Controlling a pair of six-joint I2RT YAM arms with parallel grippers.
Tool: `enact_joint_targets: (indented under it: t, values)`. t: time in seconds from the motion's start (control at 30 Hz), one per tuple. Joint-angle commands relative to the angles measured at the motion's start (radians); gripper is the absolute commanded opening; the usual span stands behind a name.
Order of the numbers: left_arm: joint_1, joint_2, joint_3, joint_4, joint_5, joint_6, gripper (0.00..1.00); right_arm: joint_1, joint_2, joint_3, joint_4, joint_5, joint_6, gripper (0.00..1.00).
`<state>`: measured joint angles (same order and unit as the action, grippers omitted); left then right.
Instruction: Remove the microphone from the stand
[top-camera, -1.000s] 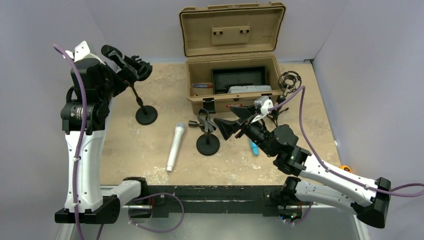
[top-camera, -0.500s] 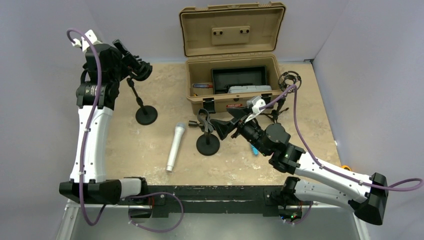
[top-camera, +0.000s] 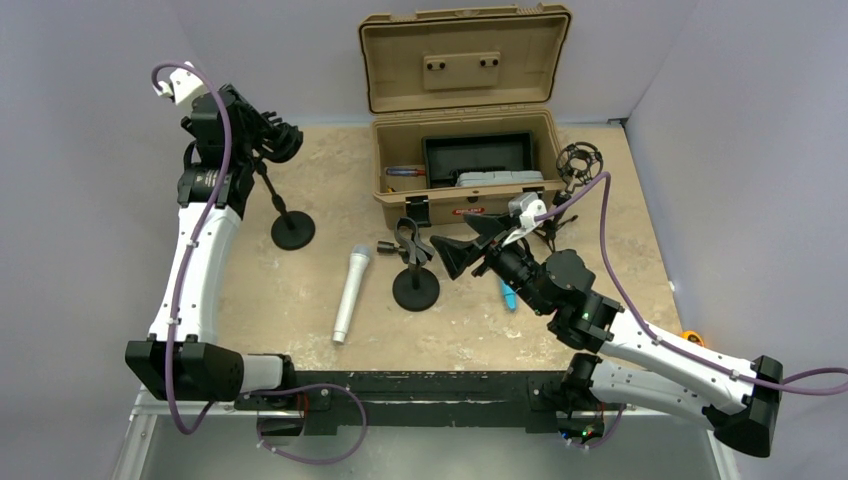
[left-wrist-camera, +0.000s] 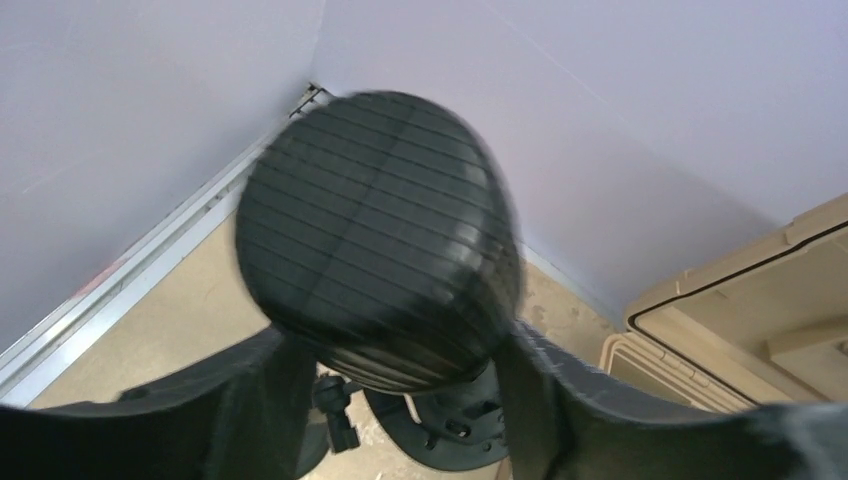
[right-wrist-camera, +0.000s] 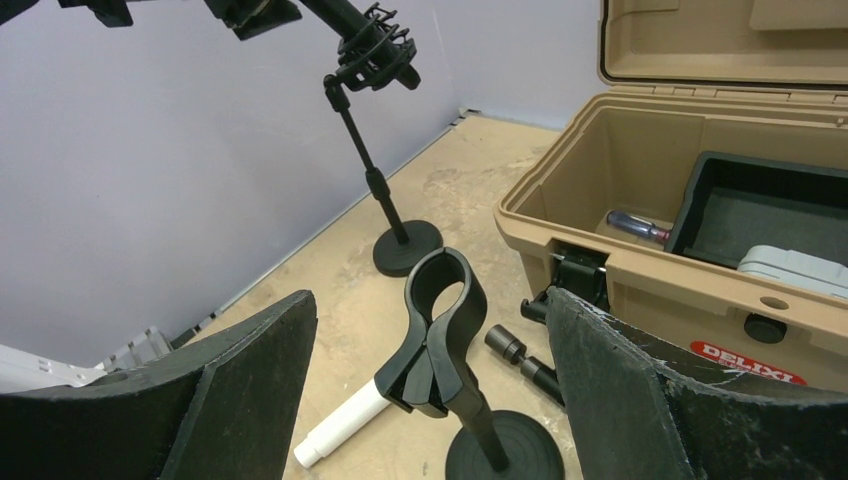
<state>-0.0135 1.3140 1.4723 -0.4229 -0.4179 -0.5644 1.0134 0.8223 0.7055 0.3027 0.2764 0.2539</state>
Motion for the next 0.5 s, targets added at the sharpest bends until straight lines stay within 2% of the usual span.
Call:
enact_joint_targets:
  t: [0.0, 0.1, 0.17, 0.3, 0.47]
  values:
    - [0.007, -0.014, 0.001, 0.139, -0.037, 0.054, 0.49, -0.002, -0.015, 0.028, -0.001, 0.027, 0.013, 0.84]
    - [0.007, -0.018, 0.007, 0.141, -0.028, 0.065, 0.31, -0.002, -0.015, 0.030, 0.000, 0.027, 0.015, 0.83]
    - [0.007, -0.029, 0.009, 0.151, -0.017, 0.078, 0.25, -0.002, -0.013, 0.034, -0.003, 0.025, 0.015, 0.83]
    - [0.005, -0.047, 0.041, 0.152, -0.012, 0.119, 0.18, -0.001, -0.001, 0.039, 0.000, 0.024, 0.013, 0.83]
    - [0.005, -0.057, 0.104, 0.108, 0.008, 0.156, 0.15, -0.001, 0.018, 0.049, 0.005, 0.020, 0.010, 0.83]
